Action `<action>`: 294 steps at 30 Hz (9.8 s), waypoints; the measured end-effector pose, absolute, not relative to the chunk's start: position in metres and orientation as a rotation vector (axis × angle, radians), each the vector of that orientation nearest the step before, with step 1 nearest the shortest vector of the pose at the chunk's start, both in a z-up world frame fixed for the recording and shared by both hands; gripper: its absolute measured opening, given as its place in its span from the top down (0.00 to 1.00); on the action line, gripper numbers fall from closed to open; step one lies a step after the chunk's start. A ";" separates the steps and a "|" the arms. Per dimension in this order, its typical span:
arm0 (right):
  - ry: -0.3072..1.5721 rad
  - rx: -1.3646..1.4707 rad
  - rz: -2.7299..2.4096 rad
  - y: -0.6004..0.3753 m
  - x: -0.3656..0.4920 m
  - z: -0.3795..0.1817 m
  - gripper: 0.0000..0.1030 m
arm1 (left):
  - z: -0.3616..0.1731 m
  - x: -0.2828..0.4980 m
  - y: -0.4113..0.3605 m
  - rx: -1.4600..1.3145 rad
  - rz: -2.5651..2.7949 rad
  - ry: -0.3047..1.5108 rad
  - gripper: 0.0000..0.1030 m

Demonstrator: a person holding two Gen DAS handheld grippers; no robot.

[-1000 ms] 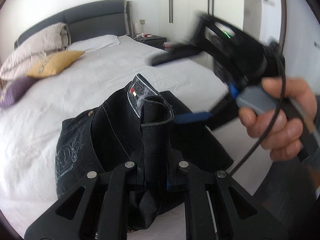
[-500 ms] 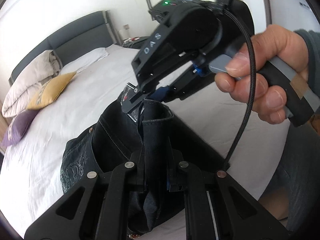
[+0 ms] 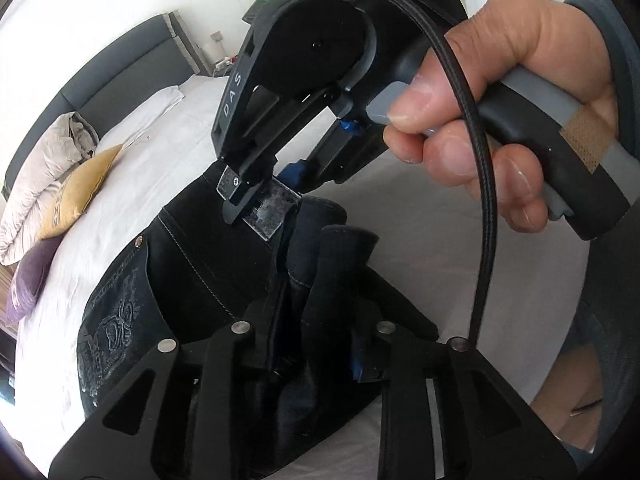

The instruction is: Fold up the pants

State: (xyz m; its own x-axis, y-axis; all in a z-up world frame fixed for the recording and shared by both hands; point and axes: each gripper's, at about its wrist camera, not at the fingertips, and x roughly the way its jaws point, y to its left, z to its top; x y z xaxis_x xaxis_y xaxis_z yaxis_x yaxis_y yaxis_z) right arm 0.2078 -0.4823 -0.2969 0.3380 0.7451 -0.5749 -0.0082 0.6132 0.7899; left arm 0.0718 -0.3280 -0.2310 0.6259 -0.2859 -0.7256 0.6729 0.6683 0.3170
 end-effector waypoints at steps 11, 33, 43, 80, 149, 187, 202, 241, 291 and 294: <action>0.982 0.929 0.485 -0.540 0.171 -0.264 0.36 | -0.167 0.055 -0.244 0.295 -0.712 0.710 0.19; 1.008 0.853 0.699 -0.465 0.103 -0.284 0.50 | -0.235 0.161 -0.123 0.031 -0.561 0.886 0.19; 0.869 0.834 0.800 -0.429 0.182 -0.217 0.21 | -0.192 0.190 -0.117 -0.021 -0.597 0.808 0.19; 1.117 0.889 0.556 -0.477 0.185 -0.298 0.14 | -0.257 0.253 -0.062 -0.143 -0.477 1.116 0.17; 0.941 0.458 0.162 -0.474 0.242 -0.236 0.30 | -0.157 0.302 -0.106 0.075 -0.195 0.787 0.29; 0.543 0.128 -0.029 -0.386 0.014 -0.060 0.00 | -0.054 0.051 -0.117 0.041 -0.030 0.693 0.00; 0.635 0.112 -0.020 -0.367 0.019 -0.084 0.00 | -0.094 0.076 -0.115 0.021 -0.040 0.785 0.00; 0.717 0.091 -0.032 -0.357 0.019 -0.100 0.00 | -0.106 0.083 -0.110 -0.026 -0.049 0.835 0.00; 0.723 0.092 -0.029 -0.355 0.020 -0.100 0.00 | -0.106 0.084 -0.110 -0.026 -0.052 0.837 0.00; 0.724 0.091 -0.029 -0.355 0.021 -0.100 0.00 | -0.106 0.084 -0.110 -0.027 -0.052 0.838 0.00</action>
State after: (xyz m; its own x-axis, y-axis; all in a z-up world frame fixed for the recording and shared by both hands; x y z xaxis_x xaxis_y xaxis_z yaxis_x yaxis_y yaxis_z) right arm 0.0207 -0.3554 -0.0997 0.7492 0.0051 -0.6624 0.0581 0.9956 0.0734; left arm 0.0844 -0.1099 -0.1065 0.6679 -0.0566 -0.7421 0.0357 0.9984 -0.0441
